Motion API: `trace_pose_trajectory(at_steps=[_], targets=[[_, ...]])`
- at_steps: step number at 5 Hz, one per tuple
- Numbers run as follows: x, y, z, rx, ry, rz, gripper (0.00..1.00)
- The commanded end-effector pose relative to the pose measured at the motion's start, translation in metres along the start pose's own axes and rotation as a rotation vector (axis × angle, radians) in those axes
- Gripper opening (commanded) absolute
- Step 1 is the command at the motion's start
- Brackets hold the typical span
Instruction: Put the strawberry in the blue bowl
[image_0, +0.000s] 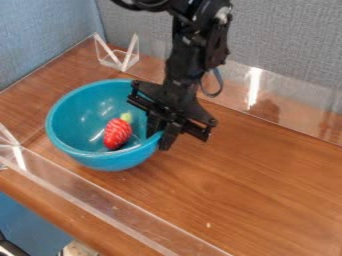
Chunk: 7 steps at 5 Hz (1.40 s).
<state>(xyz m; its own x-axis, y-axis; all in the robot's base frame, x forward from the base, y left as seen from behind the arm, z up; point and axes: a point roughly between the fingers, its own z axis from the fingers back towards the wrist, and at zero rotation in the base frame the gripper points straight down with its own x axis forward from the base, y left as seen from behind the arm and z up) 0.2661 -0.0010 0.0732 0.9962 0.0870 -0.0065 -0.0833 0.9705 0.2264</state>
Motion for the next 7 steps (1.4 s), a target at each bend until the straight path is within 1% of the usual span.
trace_pose_trajectory(at_steps=[1, 3, 4, 5, 7], targets=[[0.007, 0.0, 0.032, -0.027, -0.079, 0.02, 0.0], [0.005, 0.027, 0.02, -0.034, -0.049, 0.092, 0.0], [-0.005, 0.024, 0.014, -0.044, -0.053, 0.025, 0.0], [-0.011, 0.02, 0.012, -0.056, -0.069, -0.041, 0.0], [-0.015, 0.008, 0.022, -0.087, -0.106, -0.237, 0.0]])
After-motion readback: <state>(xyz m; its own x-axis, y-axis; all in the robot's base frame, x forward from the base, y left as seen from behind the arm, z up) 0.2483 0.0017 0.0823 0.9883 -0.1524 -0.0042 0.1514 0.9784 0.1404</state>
